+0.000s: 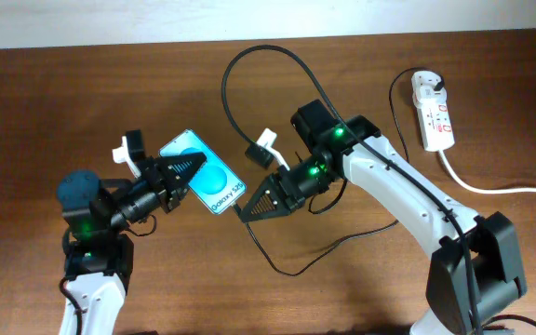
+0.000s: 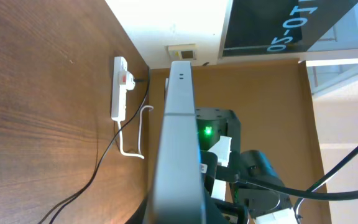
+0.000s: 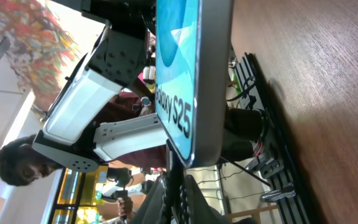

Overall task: Plug charger to phone and switch on socket
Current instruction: 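Push the USB-C tip into the phone's bottom port with the right gripper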

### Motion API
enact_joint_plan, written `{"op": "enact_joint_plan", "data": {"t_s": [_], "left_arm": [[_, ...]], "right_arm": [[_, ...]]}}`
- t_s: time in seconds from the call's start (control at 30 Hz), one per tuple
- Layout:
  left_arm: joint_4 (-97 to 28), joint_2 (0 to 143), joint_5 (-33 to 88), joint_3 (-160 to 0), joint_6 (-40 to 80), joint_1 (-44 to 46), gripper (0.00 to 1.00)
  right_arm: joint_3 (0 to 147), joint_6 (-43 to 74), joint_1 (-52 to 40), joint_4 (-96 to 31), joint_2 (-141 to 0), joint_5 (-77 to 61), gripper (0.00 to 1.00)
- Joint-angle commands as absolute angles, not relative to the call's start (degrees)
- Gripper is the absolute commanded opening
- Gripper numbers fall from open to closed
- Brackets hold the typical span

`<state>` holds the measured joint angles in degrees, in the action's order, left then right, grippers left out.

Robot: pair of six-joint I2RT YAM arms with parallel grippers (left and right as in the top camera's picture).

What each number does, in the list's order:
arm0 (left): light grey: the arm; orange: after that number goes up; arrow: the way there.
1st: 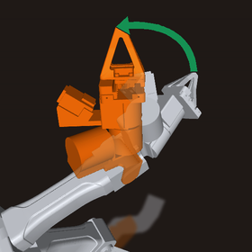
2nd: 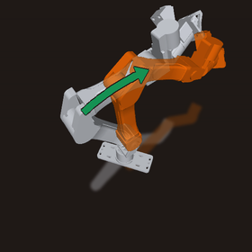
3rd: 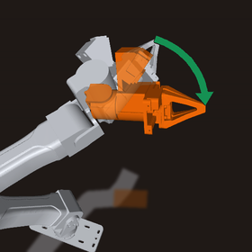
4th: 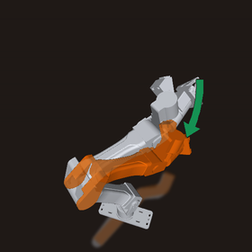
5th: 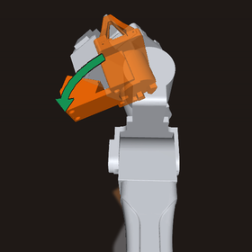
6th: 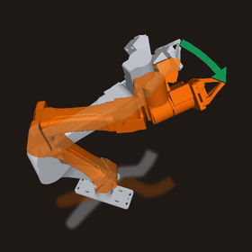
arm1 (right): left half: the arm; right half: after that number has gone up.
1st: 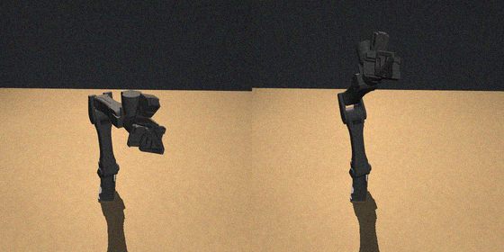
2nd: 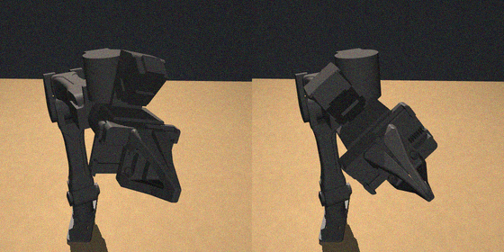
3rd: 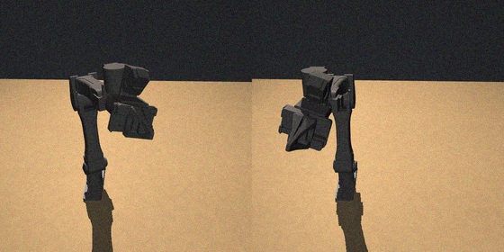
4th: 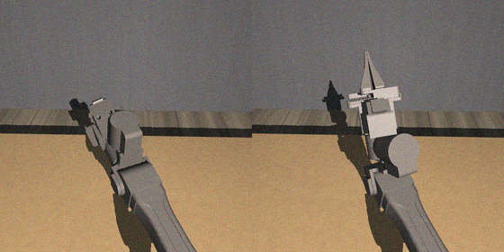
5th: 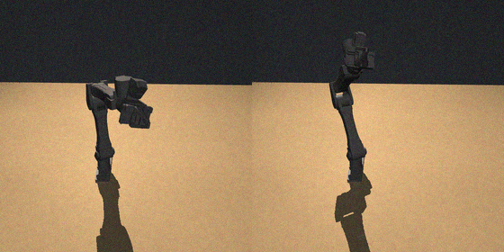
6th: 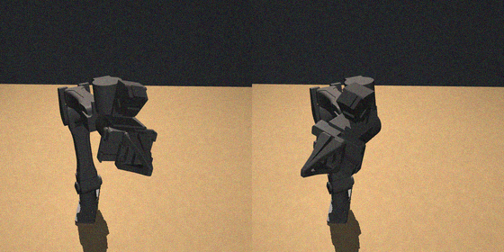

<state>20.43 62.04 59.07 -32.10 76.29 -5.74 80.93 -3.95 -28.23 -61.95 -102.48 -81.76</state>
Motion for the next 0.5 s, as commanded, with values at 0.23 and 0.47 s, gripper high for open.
{"op": "enact_joint_plan", "data": {"t_s": [0.23, 0.47], "left_arm": [[20.51, 61.93, 71.29, -32.77, 70.50, -5.04, 0.00], [20.49, 61.93, 74.50, -32.77, 70.43, -5.04, 0.00]], "right_arm": [[81.32, 2.26, -28.86, -57.19, -101.67, -83.61, 0.04], [81.32, 4.23, -28.86, -50.96, -101.67, -83.33, 0.04]]}}
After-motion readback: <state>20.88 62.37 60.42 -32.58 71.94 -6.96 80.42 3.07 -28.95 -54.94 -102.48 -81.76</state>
